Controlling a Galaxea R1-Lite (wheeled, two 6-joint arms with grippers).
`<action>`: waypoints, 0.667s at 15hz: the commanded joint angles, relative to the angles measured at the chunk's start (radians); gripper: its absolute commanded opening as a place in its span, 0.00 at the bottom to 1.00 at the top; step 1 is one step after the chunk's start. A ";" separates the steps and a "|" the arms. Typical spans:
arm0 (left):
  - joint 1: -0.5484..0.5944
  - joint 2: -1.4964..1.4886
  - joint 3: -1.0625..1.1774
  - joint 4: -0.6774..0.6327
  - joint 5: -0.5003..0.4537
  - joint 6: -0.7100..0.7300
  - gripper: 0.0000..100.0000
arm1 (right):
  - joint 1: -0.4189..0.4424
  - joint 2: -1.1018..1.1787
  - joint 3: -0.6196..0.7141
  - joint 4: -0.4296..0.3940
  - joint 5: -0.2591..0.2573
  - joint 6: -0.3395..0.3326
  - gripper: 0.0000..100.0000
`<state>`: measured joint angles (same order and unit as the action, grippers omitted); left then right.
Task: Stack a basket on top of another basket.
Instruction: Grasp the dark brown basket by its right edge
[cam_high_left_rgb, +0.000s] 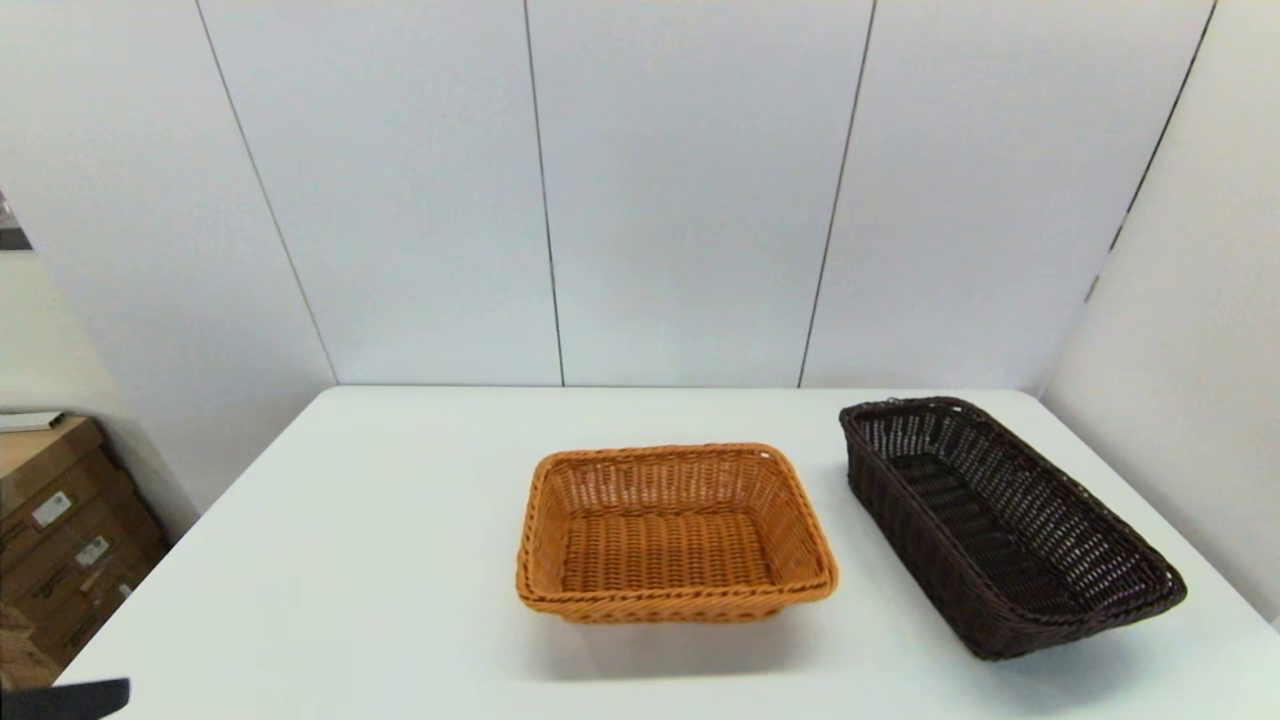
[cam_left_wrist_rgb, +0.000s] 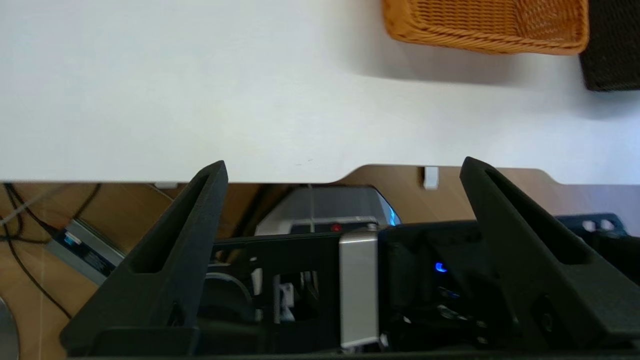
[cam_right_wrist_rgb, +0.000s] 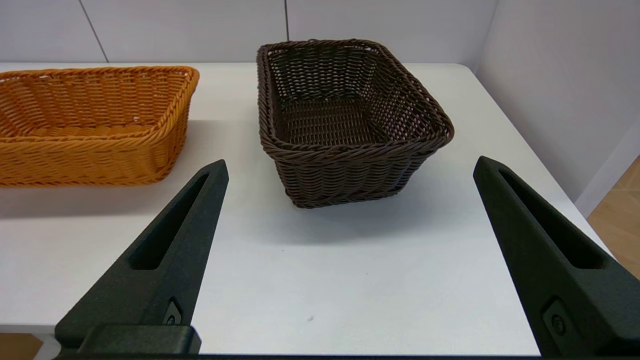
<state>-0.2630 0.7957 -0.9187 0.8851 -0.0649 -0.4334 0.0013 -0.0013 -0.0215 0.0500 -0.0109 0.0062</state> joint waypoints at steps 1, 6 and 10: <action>0.159 -0.386 0.196 0.023 0.004 0.122 1.00 | 0.000 0.000 0.000 0.001 0.000 0.000 1.00; 0.238 -0.604 0.310 0.040 -0.046 0.196 1.00 | 0.000 0.000 0.000 0.001 0.000 0.000 1.00; 0.260 -0.770 0.431 -0.046 -0.038 0.288 1.00 | 0.000 0.000 0.000 0.001 0.000 0.000 1.00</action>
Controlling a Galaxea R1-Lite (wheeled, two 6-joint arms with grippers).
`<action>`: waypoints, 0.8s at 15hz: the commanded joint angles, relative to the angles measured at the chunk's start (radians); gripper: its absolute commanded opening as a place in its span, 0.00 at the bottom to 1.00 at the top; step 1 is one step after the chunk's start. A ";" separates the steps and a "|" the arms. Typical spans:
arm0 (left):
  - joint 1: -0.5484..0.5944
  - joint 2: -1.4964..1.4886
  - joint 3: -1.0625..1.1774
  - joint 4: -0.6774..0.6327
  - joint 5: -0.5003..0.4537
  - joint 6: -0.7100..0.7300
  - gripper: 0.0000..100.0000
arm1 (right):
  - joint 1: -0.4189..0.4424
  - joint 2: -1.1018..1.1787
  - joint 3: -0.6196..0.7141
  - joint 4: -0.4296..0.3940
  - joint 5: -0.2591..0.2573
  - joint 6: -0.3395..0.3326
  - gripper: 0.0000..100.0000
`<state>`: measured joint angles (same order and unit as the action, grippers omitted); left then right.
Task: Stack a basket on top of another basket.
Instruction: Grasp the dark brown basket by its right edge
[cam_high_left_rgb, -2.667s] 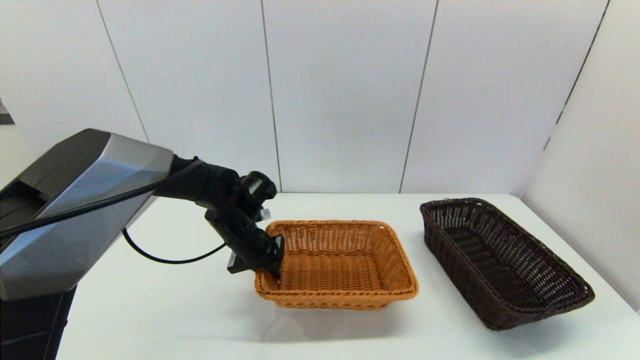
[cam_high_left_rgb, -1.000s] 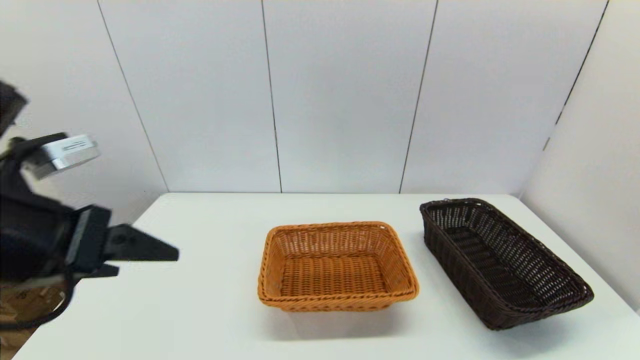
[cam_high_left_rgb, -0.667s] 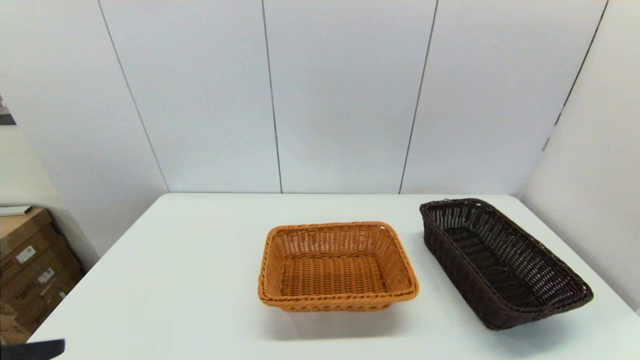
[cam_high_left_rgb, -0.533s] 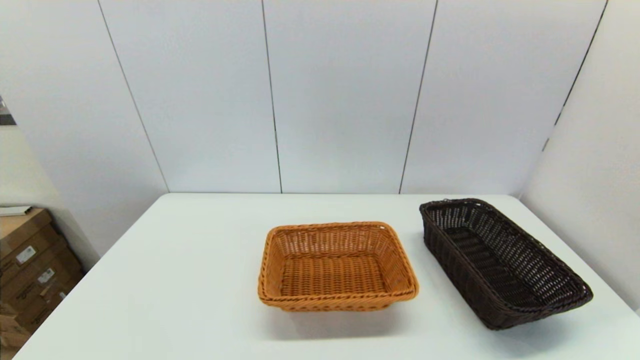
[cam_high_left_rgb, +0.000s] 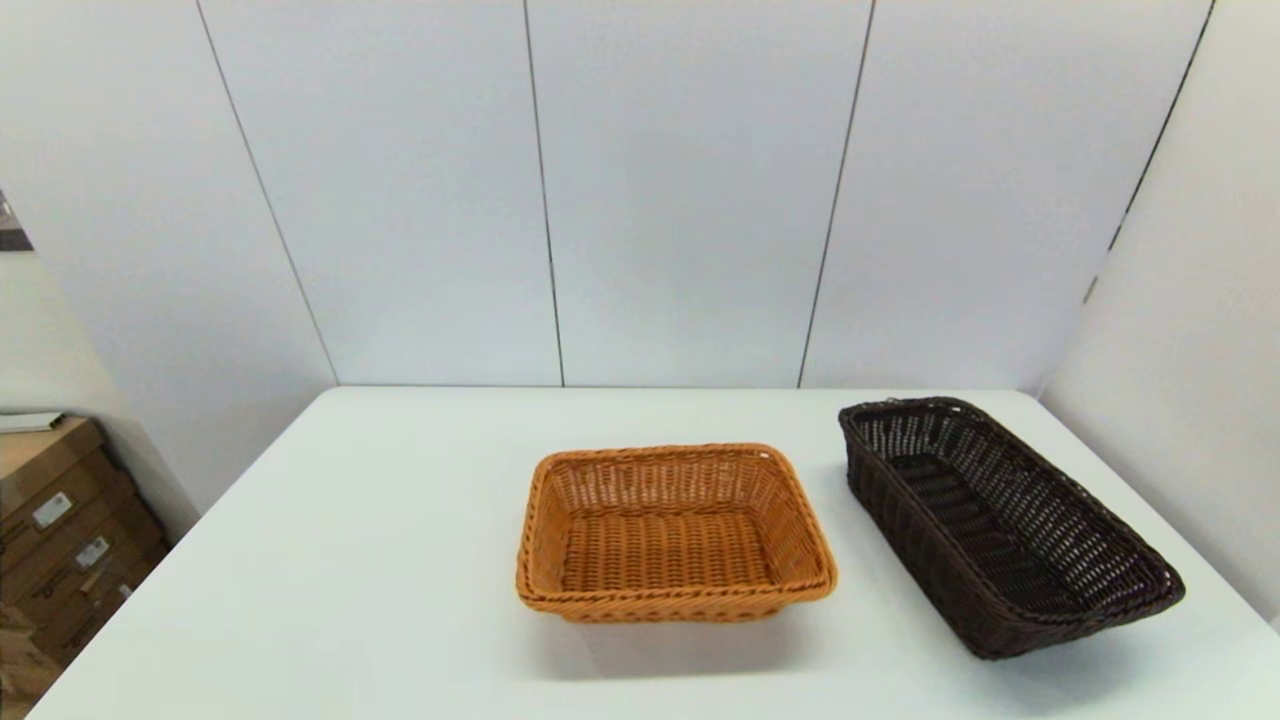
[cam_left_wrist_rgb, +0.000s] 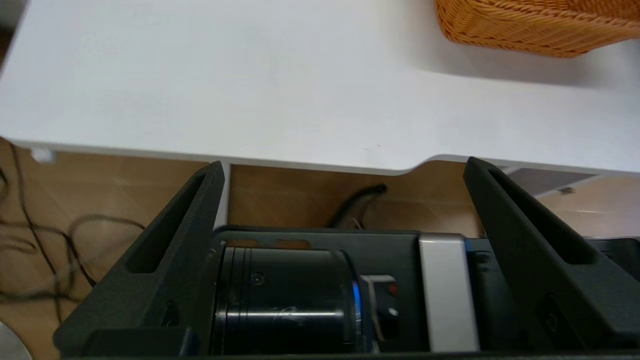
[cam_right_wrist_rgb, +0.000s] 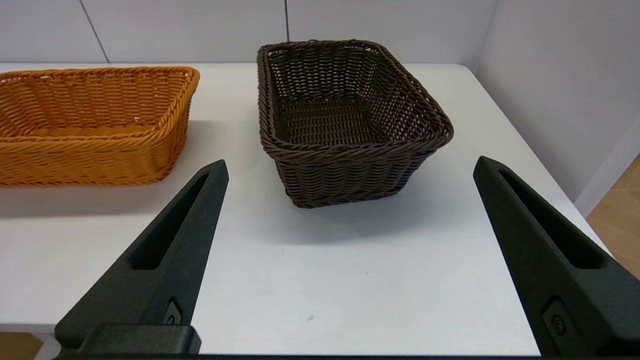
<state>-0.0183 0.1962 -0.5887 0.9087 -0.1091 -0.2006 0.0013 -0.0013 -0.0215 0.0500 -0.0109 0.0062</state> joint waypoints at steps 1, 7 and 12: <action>0.015 -0.193 0.133 -0.114 0.011 0.066 1.00 | 0.000 0.000 0.000 0.001 0.000 0.000 1.00; 0.015 -0.198 0.441 -0.665 0.066 0.083 1.00 | 0.000 0.000 0.000 0.001 0.000 0.000 1.00; 0.015 -0.198 0.560 -0.861 0.135 0.162 1.00 | 0.000 0.000 0.000 0.001 0.000 0.001 1.00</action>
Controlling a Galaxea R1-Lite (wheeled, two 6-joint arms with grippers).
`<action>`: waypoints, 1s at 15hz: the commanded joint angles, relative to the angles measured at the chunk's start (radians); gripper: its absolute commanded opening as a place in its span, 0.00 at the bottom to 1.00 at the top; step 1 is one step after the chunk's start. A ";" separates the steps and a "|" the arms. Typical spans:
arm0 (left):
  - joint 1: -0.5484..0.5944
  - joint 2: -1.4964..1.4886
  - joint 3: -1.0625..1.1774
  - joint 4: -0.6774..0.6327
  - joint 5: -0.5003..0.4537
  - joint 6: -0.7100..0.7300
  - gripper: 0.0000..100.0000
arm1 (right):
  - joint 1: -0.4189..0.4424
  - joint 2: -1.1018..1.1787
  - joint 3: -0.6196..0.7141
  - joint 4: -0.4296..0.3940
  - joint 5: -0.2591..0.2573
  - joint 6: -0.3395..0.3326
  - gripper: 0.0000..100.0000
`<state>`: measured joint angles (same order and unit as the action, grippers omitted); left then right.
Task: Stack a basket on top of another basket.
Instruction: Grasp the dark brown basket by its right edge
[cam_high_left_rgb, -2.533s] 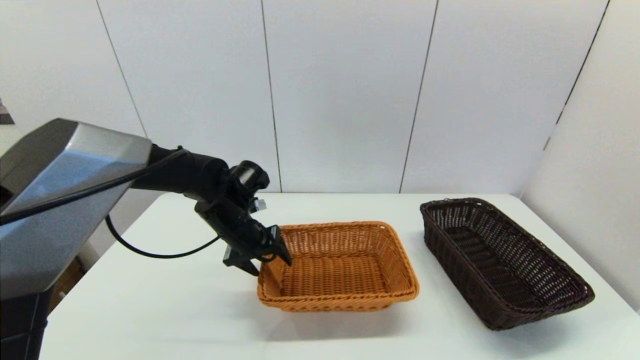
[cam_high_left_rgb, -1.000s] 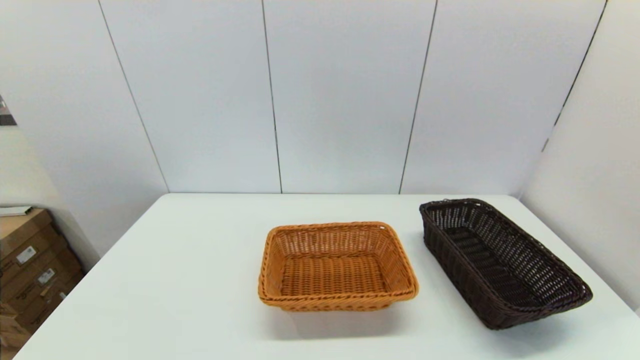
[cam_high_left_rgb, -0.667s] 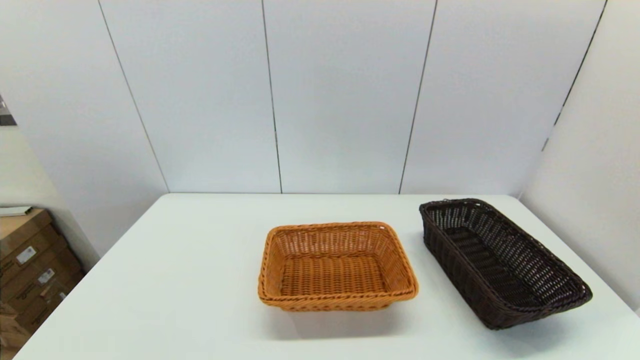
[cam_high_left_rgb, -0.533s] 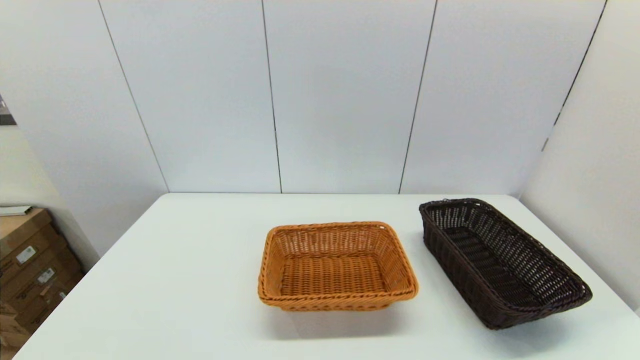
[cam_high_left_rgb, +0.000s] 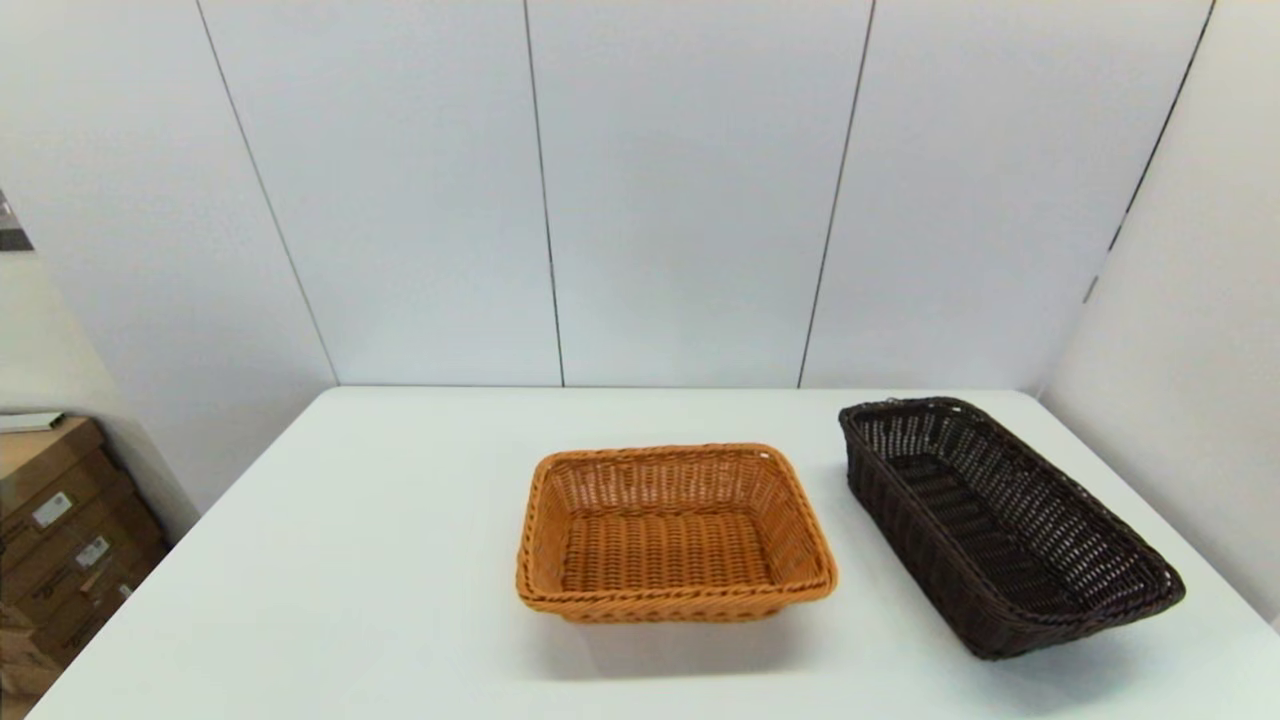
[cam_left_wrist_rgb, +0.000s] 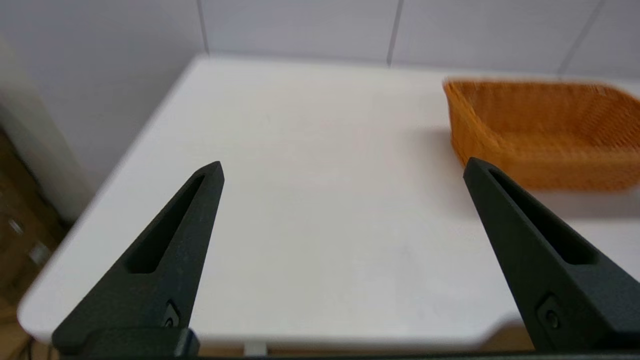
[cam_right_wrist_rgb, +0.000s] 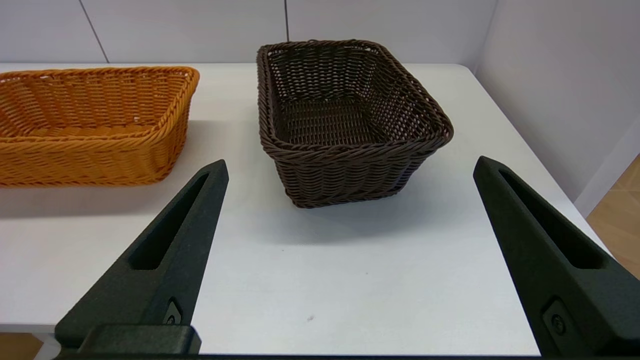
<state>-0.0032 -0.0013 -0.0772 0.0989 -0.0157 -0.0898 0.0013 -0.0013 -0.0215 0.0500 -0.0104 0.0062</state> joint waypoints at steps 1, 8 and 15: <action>0.000 0.000 0.063 -0.059 0.045 0.070 1.00 | 0.000 0.000 0.000 0.001 0.000 0.000 1.00; 0.000 0.000 0.070 -0.084 0.046 0.042 1.00 | 0.000 0.000 0.000 0.001 0.000 0.001 1.00; 0.000 0.000 0.070 -0.084 0.046 0.042 1.00 | 0.000 0.000 0.000 0.001 0.000 0.000 1.00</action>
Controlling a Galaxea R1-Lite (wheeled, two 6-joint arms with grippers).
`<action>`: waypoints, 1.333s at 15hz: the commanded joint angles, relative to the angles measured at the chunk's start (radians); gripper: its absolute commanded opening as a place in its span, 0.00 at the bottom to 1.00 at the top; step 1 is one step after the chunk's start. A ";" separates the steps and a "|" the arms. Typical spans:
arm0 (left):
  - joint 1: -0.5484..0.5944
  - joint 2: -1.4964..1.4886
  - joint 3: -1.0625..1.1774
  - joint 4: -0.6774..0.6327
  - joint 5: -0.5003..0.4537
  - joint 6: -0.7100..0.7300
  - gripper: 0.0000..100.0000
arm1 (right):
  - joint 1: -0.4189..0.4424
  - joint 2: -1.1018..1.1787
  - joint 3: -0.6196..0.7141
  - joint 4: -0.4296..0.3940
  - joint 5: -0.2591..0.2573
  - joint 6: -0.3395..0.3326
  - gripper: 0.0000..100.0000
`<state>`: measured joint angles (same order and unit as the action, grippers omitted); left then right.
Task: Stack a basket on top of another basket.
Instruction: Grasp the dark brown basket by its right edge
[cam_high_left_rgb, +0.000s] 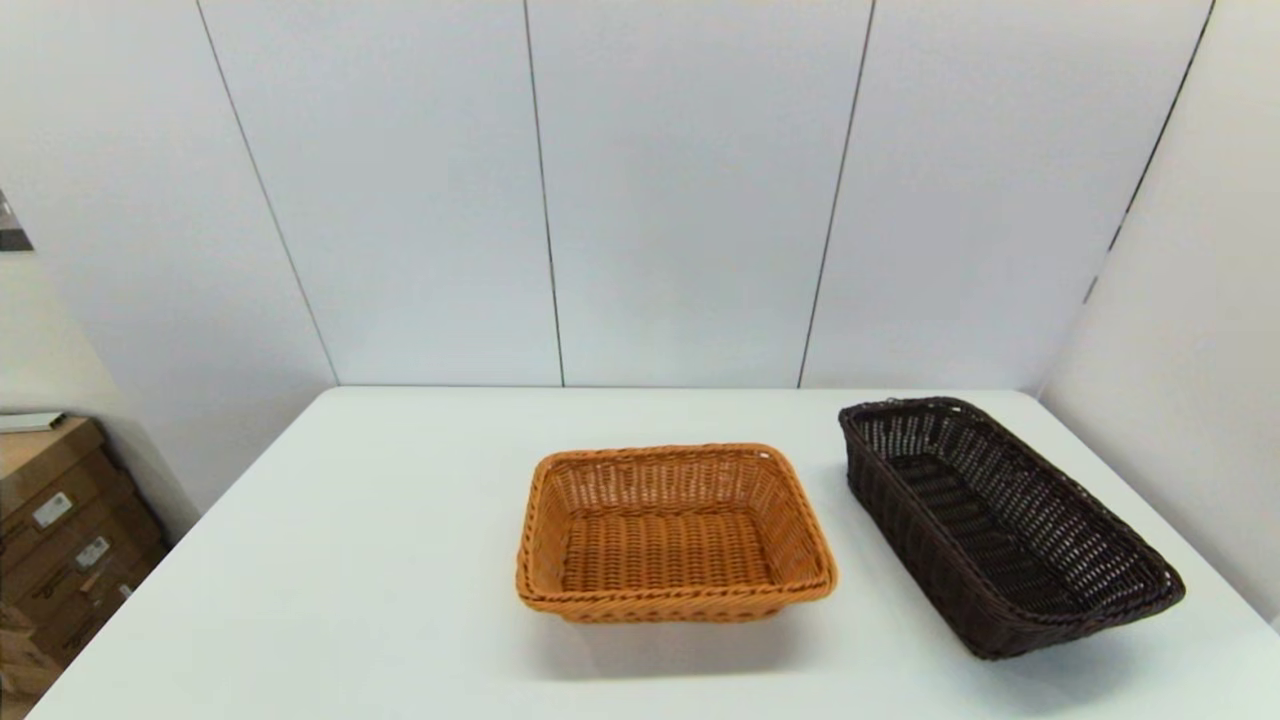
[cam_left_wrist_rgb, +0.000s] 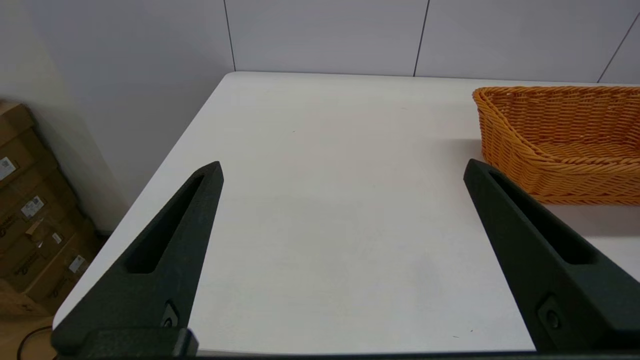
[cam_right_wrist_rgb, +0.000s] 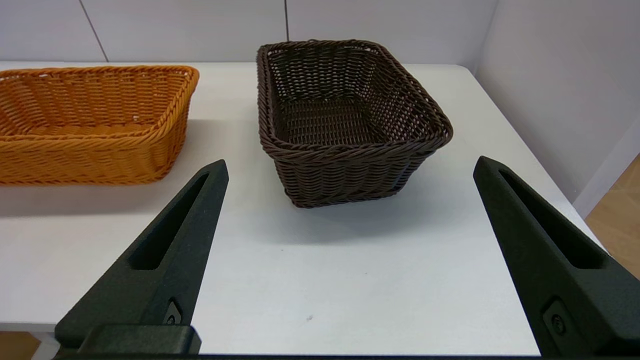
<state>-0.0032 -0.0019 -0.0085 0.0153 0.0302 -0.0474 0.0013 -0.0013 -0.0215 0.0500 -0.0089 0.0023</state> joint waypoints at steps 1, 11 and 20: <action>0.000 0.000 -0.001 0.000 0.000 0.000 1.00 | 0.000 0.000 0.002 0.001 -0.005 -0.002 1.00; 0.000 0.000 -0.001 0.000 0.000 0.000 1.00 | 0.000 0.162 -0.382 0.252 0.115 -0.012 1.00; 0.000 0.000 -0.001 0.000 0.000 0.000 1.00 | -0.007 1.023 -0.664 0.180 0.033 0.202 1.00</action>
<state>-0.0032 -0.0013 -0.0085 0.0153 0.0302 -0.0466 -0.0019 0.6257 -0.5487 0.2485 0.0783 0.0809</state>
